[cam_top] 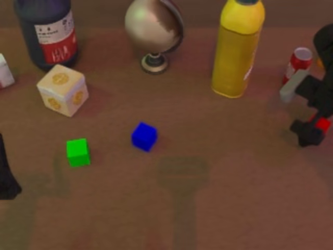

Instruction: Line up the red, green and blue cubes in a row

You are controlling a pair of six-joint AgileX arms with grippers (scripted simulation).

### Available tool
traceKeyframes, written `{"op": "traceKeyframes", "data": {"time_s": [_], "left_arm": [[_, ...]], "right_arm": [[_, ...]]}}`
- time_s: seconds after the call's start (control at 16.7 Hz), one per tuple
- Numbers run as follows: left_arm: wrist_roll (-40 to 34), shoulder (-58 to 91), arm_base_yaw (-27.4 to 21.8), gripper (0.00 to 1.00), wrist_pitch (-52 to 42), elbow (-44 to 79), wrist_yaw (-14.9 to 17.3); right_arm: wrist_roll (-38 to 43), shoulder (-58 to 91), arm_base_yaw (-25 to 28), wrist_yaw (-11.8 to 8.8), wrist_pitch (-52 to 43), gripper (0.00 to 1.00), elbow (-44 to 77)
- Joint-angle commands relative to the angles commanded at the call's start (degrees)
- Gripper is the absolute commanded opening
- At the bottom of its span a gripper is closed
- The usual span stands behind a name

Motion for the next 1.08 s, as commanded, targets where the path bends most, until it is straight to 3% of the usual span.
{"op": "traceKeyframes", "data": {"time_s": [0.18,0.96,1.08], "left_arm": [[0.00,0.00,0.00,1.00,0.00,0.00,0.00],[0.00,0.00,0.00,1.00,0.00,0.00,0.00],[0.00,0.00,0.00,1.00,0.00,0.00,0.00]], "right_arm": [[0.00,0.00,0.00,0.00,0.00,1.00,0.00],[0.00,0.00,0.00,0.00,0.00,0.02,0.00],[0.00,0.00,0.00,0.00,0.00,0.00,0.00]]}}
